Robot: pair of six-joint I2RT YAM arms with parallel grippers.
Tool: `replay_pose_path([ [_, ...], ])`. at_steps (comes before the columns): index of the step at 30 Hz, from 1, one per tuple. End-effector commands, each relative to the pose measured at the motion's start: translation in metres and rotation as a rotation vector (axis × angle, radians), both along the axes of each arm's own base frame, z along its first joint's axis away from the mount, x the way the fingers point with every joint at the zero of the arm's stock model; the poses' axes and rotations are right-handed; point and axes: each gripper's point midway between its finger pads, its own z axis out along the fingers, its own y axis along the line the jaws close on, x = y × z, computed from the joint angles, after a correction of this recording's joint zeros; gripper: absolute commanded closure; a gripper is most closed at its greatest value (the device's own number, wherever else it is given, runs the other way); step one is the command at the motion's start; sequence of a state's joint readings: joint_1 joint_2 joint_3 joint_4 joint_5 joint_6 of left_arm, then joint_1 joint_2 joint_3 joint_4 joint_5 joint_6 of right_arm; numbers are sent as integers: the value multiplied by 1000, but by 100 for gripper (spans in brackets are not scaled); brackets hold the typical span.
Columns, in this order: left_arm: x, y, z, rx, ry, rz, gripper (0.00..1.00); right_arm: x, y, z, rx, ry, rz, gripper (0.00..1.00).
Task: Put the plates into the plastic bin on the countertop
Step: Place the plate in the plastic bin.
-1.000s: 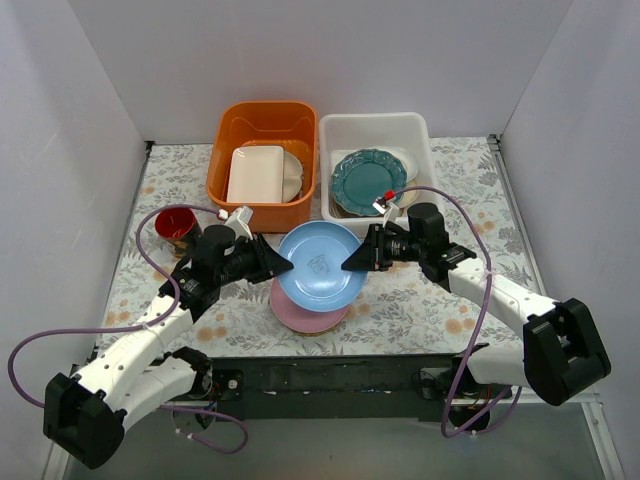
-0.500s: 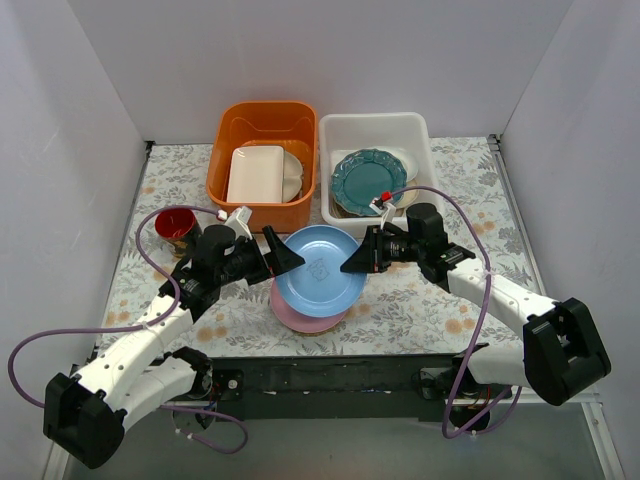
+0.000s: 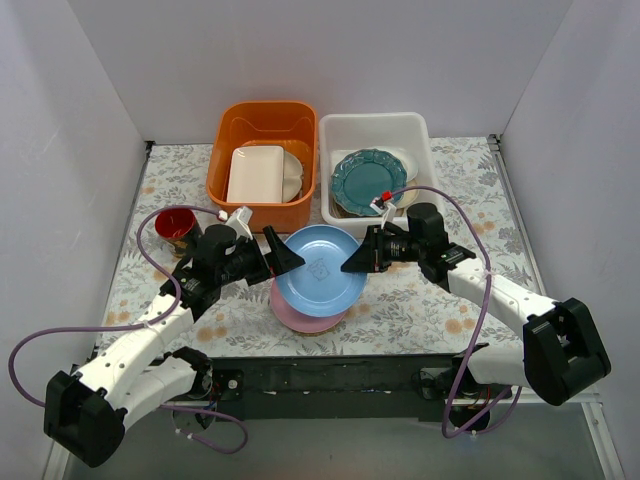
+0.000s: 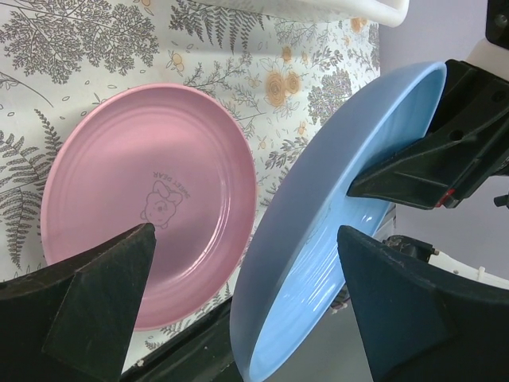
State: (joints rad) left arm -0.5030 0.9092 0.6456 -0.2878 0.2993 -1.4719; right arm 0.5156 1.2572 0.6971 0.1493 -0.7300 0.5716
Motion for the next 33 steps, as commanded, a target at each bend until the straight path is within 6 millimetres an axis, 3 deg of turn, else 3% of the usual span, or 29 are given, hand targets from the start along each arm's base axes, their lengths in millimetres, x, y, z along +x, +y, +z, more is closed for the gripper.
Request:
replay_pose_path([
  [1,4,3,10,5,-33,17,2,5,0,15,36,-64,11,99],
  [11,2,2,31,-37,-101,11,2,39,-14,17,26,-49,-45,99],
  [18,-2,3,42,-64,-149,1,2,72,-20,30,32,-67,-79,99],
  [26,-2,3,38,-57,-146,1,2,112,-29,54,74,-102,-120,99],
  [33,-2,2,31,-46,-133,-8,2,143,-35,58,90,-94,-144,99],
])
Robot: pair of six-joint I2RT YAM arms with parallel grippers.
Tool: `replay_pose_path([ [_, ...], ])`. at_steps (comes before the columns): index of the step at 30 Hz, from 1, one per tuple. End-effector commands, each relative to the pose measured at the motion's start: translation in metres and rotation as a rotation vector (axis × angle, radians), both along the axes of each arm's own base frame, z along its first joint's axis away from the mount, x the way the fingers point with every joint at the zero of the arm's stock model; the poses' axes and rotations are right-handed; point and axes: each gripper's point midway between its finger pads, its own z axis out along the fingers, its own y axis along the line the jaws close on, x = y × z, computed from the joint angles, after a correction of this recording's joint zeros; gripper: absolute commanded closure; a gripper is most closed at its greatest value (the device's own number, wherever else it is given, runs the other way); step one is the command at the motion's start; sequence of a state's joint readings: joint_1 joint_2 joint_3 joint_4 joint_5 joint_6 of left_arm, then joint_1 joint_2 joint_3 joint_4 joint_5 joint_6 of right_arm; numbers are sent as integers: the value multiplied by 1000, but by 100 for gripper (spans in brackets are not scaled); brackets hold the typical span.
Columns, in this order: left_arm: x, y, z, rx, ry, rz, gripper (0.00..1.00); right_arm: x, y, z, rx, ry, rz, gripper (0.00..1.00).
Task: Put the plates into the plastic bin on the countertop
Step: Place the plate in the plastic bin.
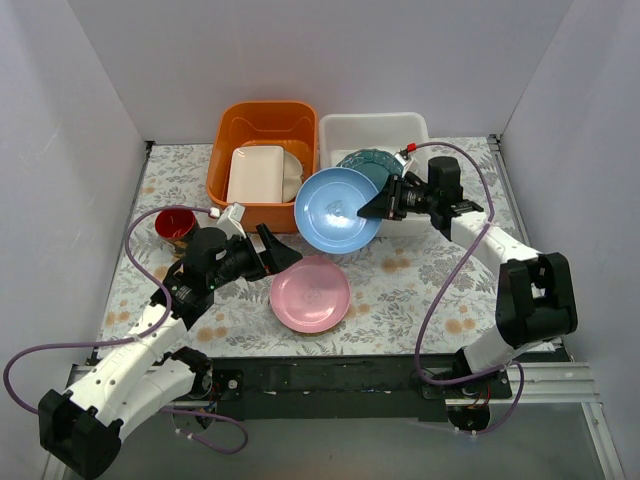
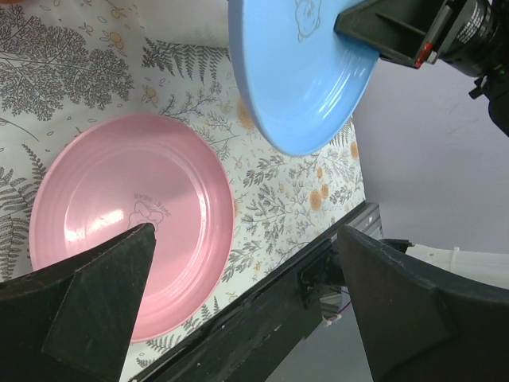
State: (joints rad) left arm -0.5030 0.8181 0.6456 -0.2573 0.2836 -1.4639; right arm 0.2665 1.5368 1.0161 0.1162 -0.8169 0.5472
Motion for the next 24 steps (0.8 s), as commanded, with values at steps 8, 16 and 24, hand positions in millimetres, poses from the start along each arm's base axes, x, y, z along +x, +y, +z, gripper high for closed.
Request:
replay_pose_path([
  [8,-2,0,-8,11,-6,-12,2,53,-16,31,63,-74,-35,99],
  [16,-5,2,-12,7,0,-6,2,93,-38,35,74,-66,-118,99],
  [24,-7,1,-18,3,13,-17,2,132,-50,38,97,-50,-165,99],
])
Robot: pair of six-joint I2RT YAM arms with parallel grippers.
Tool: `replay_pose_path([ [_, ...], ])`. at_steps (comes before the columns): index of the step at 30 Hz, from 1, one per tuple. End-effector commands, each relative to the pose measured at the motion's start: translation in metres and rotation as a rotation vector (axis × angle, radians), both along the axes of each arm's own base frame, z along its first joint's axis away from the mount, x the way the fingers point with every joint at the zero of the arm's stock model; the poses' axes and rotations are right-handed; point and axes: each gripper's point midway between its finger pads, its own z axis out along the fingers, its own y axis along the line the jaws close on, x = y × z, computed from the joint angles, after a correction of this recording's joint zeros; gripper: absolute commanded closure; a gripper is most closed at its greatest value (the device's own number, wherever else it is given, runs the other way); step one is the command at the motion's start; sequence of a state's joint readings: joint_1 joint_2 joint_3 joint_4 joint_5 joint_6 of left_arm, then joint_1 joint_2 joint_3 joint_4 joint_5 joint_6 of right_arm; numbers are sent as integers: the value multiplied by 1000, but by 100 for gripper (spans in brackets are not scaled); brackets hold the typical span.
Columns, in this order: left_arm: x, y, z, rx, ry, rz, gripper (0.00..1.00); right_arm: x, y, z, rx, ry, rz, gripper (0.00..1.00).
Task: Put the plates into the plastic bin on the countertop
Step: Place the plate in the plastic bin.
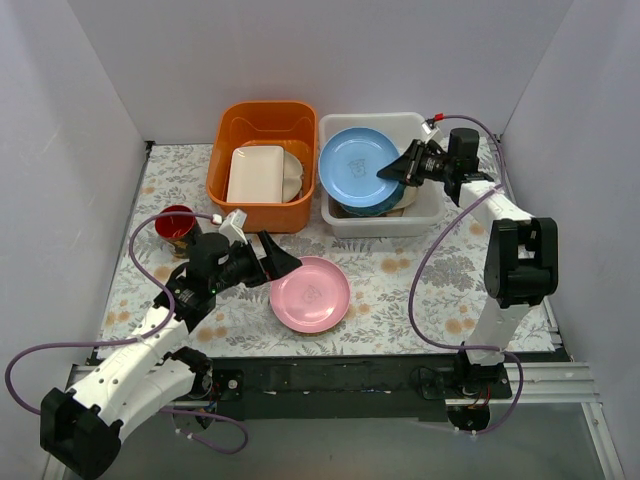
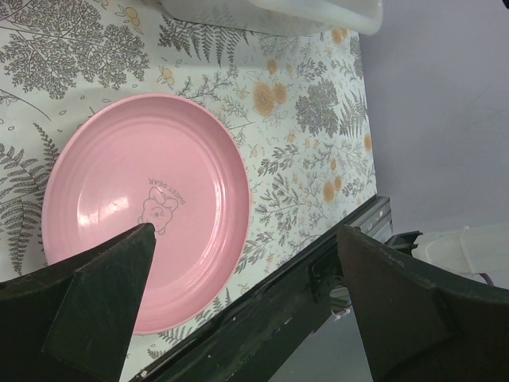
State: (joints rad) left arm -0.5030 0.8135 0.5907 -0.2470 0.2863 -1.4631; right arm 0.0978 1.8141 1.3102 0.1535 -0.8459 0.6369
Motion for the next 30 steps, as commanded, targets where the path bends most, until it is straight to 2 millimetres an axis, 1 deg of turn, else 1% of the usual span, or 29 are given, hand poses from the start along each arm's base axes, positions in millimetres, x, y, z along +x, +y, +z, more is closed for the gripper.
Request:
replay_pose_path([
  [1,-2,-1,4,-16,-24,-13,2,25,-4,29,33,-77,-4,99],
  [2,-2,-1,3,-16,-22,-12,2,28,-4,24,32,-67,-9,99],
  [4,-3,0,3,-17,-23,-11,2,35,-8,27,35,-69,-17,99],
  [5,-3,0,2,-16,-22,-11,2,37,-9,23,33,-57,-19,99],
  [7,-4,0,1,-15,-21,-11,2,41,-11,25,41,-56,-20,99],
  [11,-3,-1,0,-14,-14,-13,2,46,-17,19,26,-49,-45,99],
  [18,-2,-2,-1,-11,-7,-17,2,54,-33,-8,-78,-7,-115,99],
  [26,-2,-3,-3,-8,-1,-21,2,57,-36,-37,-107,50,-127,99],
  [30,-2,-3,-5,-4,5,-21,2,58,-36,-43,-105,66,-129,99],
])
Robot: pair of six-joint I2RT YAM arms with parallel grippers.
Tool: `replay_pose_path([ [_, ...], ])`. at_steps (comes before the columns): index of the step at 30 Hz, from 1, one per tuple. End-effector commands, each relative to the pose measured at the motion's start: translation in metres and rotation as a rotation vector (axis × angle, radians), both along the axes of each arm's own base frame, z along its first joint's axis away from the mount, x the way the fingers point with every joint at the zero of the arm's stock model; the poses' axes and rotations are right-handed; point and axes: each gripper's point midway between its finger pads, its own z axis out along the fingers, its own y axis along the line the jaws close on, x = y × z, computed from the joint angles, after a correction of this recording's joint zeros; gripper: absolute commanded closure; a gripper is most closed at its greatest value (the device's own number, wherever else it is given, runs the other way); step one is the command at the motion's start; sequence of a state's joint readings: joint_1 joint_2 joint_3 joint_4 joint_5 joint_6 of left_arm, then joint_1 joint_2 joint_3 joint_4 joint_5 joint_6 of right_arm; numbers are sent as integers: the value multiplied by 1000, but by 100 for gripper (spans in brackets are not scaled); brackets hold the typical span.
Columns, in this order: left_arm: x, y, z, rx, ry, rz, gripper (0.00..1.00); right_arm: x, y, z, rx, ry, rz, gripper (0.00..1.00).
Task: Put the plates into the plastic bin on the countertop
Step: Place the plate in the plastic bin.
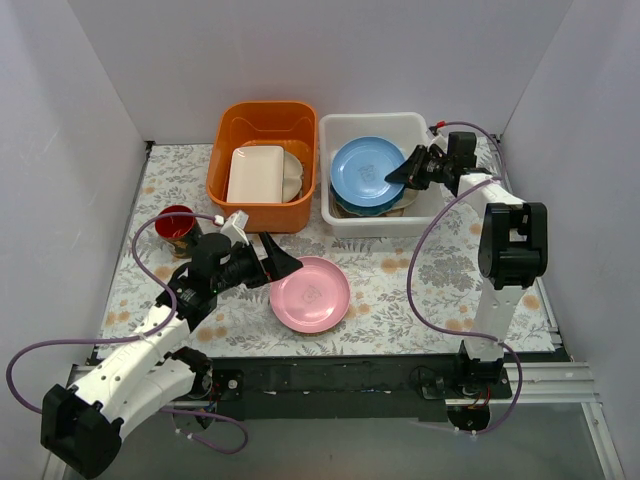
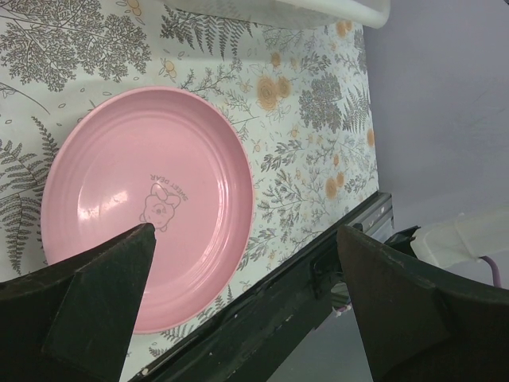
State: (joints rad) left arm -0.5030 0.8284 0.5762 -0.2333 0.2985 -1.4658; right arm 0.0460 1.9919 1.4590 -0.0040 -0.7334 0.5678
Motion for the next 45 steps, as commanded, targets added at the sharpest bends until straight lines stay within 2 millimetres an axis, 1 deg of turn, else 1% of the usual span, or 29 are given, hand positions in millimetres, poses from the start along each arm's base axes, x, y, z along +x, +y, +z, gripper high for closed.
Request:
replay_pose_path([
  [1,-1,-2,3,-6,-15,-13,2,12,-3,13,-6,-58,1,99],
  [6,0,-3,2,-1,-13,-19,2,16,-5,10,-23,-58,-17,99],
  [7,1,-3,1,-1,-12,-20,2,14,-7,6,-33,-36,-20,99],
  [9,1,-4,0,-1,-8,-24,2,15,-7,4,-40,-33,-21,98],
  [13,1,-5,0,-4,-6,-28,2,14,-11,-4,-67,-17,-32,92],
  [15,1,-5,0,-4,-8,-28,2,13,-12,-4,-76,-19,-33,89],
  [16,1,-4,0,-3,-7,-27,2,12,-12,-5,-77,-17,-32,83],
  [18,1,-4,0,-4,-9,-25,2,11,-11,-3,-80,-23,-31,74],
  [19,1,-4,-1,-4,-7,-23,2,11,-13,-3,-81,-24,-37,66],
  [20,1,-4,-1,-4,-7,-23,2,10,-13,4,-83,-45,-39,62],
  [21,0,-3,-2,-3,-6,-23,2,10,-13,6,-81,-45,-46,59],
  [22,0,-3,-2,-4,-6,-24,2,8,-13,13,-77,-56,-49,52],
  [23,0,-4,-2,-3,-4,-24,2,8,-14,17,-81,-62,-54,49],
  [24,-1,-3,-3,0,-1,-25,2,7,-14,21,-82,-65,-55,44],
  [25,-1,-4,-2,-1,-3,-26,2,8,-15,31,-87,-87,-65,42],
  [27,0,-3,-4,2,3,-23,2,6,-16,38,-98,-89,-66,36],
  [28,-1,-4,-4,2,5,-24,2,8,-19,48,-112,-115,-77,36],
  [30,0,-2,-6,5,7,-17,2,6,-21,53,-123,-121,-85,32],
  [31,0,-2,-6,7,8,-17,2,6,-23,61,-132,-139,-95,32],
  [33,1,0,-8,12,13,-3,2,4,-25,65,-139,-147,-105,30],
  [34,0,0,-10,16,17,-2,2,3,-27,71,-147,-160,-119,28],
  [36,0,2,-13,24,26,9,2,1,-28,73,-160,-169,-123,26],
  [37,1,3,-13,27,30,15,2,-1,-30,78,-168,-177,-133,25],
  [39,0,5,-17,36,43,26,2,-3,-32,79,-178,-182,-138,23],
  [40,1,6,-18,41,46,33,2,-4,-33,83,-183,-191,-143,23],
  [43,3,10,-22,63,65,63,2,-7,-35,85,-196,-193,-150,21],
  [45,2,13,-27,82,87,79,2,-11,-36,82,-203,-188,-151,20],
])
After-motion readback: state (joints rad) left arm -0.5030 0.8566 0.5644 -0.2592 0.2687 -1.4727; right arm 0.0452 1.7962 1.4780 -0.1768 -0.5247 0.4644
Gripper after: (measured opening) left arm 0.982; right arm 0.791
